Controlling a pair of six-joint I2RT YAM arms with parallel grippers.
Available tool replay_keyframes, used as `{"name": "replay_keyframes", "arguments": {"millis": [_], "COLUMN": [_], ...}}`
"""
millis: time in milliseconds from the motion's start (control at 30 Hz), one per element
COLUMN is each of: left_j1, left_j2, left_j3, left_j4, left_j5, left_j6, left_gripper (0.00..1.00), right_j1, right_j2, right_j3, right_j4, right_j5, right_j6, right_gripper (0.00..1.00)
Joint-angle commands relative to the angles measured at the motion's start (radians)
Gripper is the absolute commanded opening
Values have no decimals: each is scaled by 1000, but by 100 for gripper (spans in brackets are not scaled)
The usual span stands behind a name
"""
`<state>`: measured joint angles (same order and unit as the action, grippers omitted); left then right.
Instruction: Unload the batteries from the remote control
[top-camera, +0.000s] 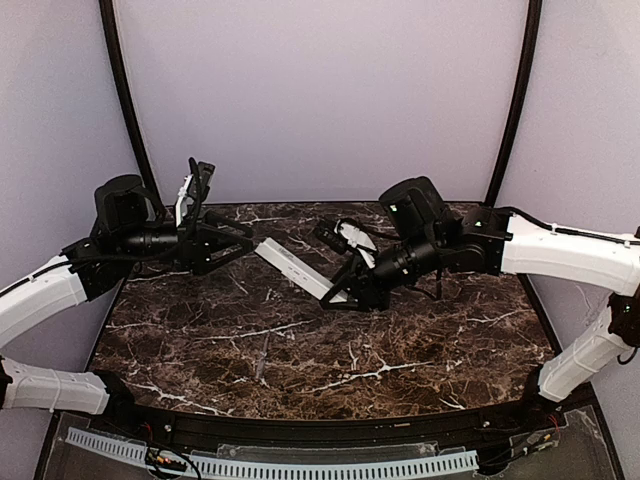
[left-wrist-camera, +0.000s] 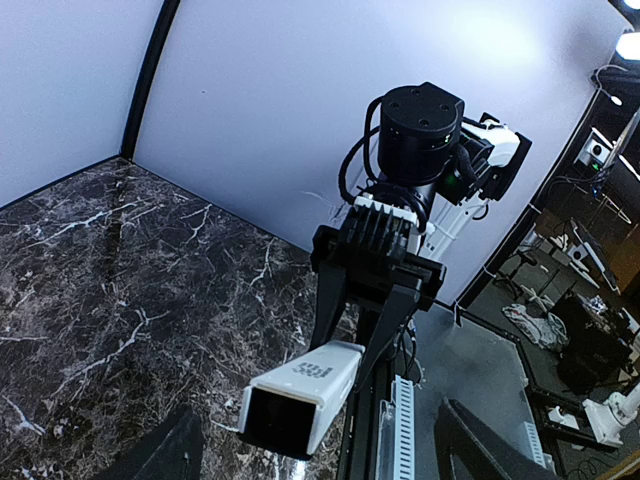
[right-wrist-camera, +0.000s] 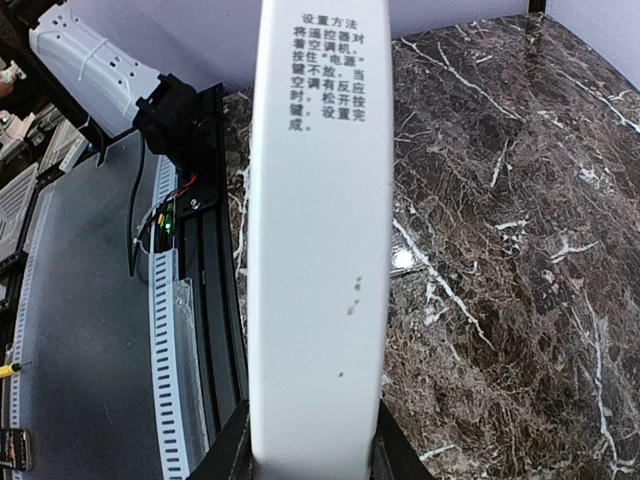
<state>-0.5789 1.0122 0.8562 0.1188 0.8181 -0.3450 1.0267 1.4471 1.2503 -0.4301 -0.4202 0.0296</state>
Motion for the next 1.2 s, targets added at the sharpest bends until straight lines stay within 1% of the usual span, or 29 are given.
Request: {"name": "replay_keyframes", "arguments": {"millis": [0,100,267,367,467,567,633,667,733,800,933,1067,1167], "left_j1": [-1,-1,-2,-2,-7,-32,-69,-83,-108,-112,-113,-116,-116], "left_j2": [36,68,110,140,184,208,209,212,220,220,178,129,106], "left_j3": [54,101,195,233,244,213,175,163,154,132,68,27,7], "left_j4": [-97,-124,-336,-384,-360,-252,-210,-208,-209,-194,-139,-128,-123], "left_j5": [107,182,215,228,224,193,128,79,59,81,90,57,33], "left_j6": [101,132,277,360,373,383,435,485,535,551,575,622,650], "left_gripper": [80,80,79,79,77,72,71,71,70,67,66,65,65], "right_j1": [-1,-1,-1,-2,-3,-12,-22,-27,-34,-35,-34,-34,-35], "right_j2": [-37,-45,-57,-59,-56,-51,-50,-49,-45,-36,-12,20,54], "right_j3": [44,55,79,88,101,120,128,132,140,153,190,229,258], "right_j4": [-102,-142,-207,-235,-263,-298,-317,-327,-342,-361,-386,-407,-426], "right_j5": [-37,-26,-13,16,62,110,138,150,162,157,128,74,64], "right_j6": [-100,-128,-178,-221,-264,-315,-348,-362,-388,-406,-431,-448,-460], "right_gripper": [0,0,0,0,0,0,0,0,0,0,0,0,0]}}
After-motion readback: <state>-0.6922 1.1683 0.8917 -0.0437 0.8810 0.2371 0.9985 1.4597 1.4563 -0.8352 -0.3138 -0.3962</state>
